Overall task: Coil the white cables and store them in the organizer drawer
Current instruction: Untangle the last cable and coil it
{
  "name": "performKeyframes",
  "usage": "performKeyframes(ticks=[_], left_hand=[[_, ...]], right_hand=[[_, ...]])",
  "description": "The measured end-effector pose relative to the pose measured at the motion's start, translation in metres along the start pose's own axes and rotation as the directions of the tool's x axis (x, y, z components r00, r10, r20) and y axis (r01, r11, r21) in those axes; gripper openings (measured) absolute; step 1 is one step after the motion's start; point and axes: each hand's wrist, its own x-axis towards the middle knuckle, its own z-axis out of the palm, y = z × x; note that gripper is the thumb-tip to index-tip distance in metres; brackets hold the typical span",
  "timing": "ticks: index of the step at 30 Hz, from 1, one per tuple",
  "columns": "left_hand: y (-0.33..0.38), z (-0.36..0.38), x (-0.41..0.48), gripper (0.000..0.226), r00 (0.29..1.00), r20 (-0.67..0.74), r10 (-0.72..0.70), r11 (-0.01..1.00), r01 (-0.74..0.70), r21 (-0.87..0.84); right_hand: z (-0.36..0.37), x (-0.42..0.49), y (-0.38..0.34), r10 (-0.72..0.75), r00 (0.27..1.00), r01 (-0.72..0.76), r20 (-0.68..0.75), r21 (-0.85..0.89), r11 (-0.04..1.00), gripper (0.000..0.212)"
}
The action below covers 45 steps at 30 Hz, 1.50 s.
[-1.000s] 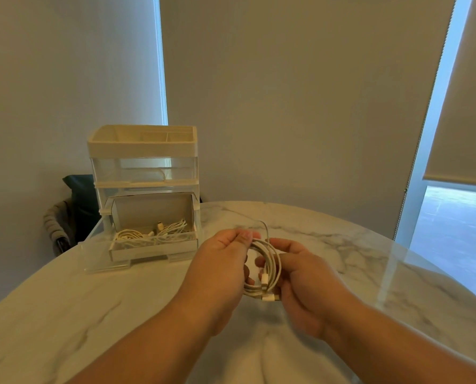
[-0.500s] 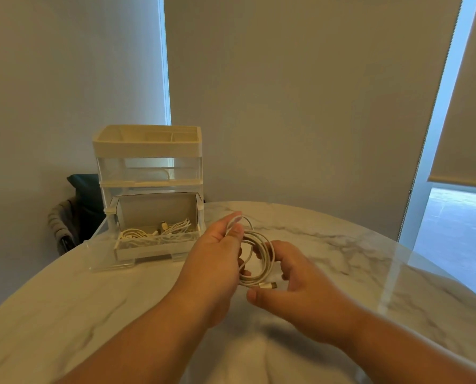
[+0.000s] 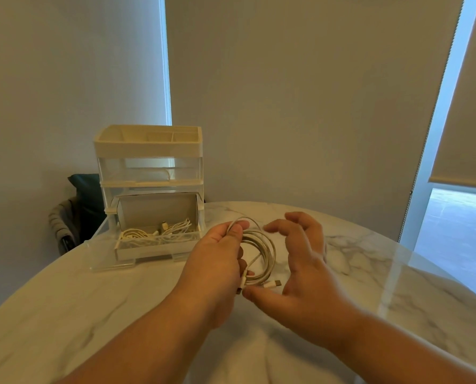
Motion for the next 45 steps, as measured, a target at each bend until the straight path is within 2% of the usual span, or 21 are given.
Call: performKeyframes(ticks=[3,5,11,13,14,15,17,18,20,23,31,33,35,37,38,41,43,45], left_hand=[[0.0,-0.001,0.001,0.023,1.0,0.014,0.003,1.0,-0.003,0.011],[-0.001,-0.001,0.002,0.024,0.999,0.03,0.013,1.0,-0.013,0.005],[-0.007,-0.002,0.006,0.021,1.0,0.012,-0.005,0.998,0.005,-0.067],[-0.003,-0.003,0.009,0.018,0.999,-0.041,-0.028,0.989,0.021,-0.148],[-0.001,-0.005,0.011,0.017,0.997,-0.071,-0.032,0.981,0.018,-0.193],[0.002,-0.007,0.013,0.017,0.994,-0.104,-0.034,0.973,0.009,-0.229],[0.006,-0.014,0.019,0.016,0.984,-0.173,-0.04,0.969,-0.005,-0.248],[0.007,-0.016,0.021,0.016,0.979,-0.2,-0.041,0.971,-0.008,-0.24],[0.007,-0.016,0.022,0.018,0.974,-0.226,-0.019,0.973,-0.034,-0.23],[0.005,-0.01,0.019,0.02,0.97,-0.241,0.007,0.971,-0.064,-0.23],[0.008,-0.01,0.017,0.022,0.97,-0.241,-0.027,0.962,-0.041,-0.271],[0.006,-0.011,0.016,0.029,0.978,-0.21,-0.01,0.975,-0.037,-0.218],[0.005,-0.01,0.011,0.029,0.982,-0.176,0.073,0.99,-0.092,-0.103],[0.007,-0.005,0.002,0.024,0.977,-0.127,0.169,0.986,-0.167,0.028],[0.007,-0.003,-0.002,0.022,0.974,-0.096,0.206,0.977,-0.201,0.067],[0.004,0.002,-0.01,0.02,0.975,-0.011,0.223,0.971,-0.221,0.09],[0.004,0.002,-0.01,0.02,0.986,0.023,0.166,0.985,-0.167,0.03],[0.006,0.001,-0.009,0.021,0.992,0.072,0.107,0.993,-0.103,-0.056]], right_hand=[[-0.003,0.0,-0.003,-0.075,0.99,0.093,0.118,-0.149,0.984,0.063],[-0.001,0.0,-0.002,-0.097,0.991,0.112,0.096,-0.17,0.979,0.052],[0.006,0.001,0.002,-0.106,0.993,0.103,-0.047,-0.073,0.992,0.02],[0.006,-0.001,-0.004,-0.141,0.986,0.144,-0.092,0.032,0.989,0.012],[0.005,-0.001,-0.008,-0.142,0.982,0.159,-0.127,0.142,0.977,0.006],[0.003,-0.002,-0.014,-0.097,0.982,0.143,-0.16,0.308,0.94,0.006],[-0.003,0.0,-0.026,0.068,0.982,0.06,-0.175,0.637,0.769,0.018],[-0.007,0.002,-0.029,0.135,0.973,0.043,-0.185,0.727,0.685,0.022],[-0.015,0.006,-0.03,0.234,0.949,0.033,-0.213,0.802,0.597,0.023],[-0.024,0.011,-0.031,0.287,0.933,0.027,-0.217,0.837,0.546,0.025],[-0.027,0.01,-0.03,0.331,0.921,-0.004,-0.203,0.848,0.53,0.022],[-0.023,0.012,-0.026,0.356,0.918,-0.064,-0.174,0.822,0.566,0.017],[-0.017,0.013,-0.017,0.391,0.907,-0.157,-0.155,0.738,0.657,0.009],[-0.011,0.01,-0.008,0.38,0.916,-0.244,-0.125,0.581,0.777,0.026],[-0.007,0.009,-0.007,0.371,0.925,-0.27,-0.08,0.545,0.794,0.029],[-0.002,0.007,-0.011,0.386,0.916,-0.367,0.112,0.627,0.688,0.021],[-0.004,0.011,-0.011,0.406,0.896,-0.414,0.178,0.664,0.622,0.027],[-0.009,0.014,-0.007,0.432,0.874,-0.438,0.222,0.745,0.503,0.032]])
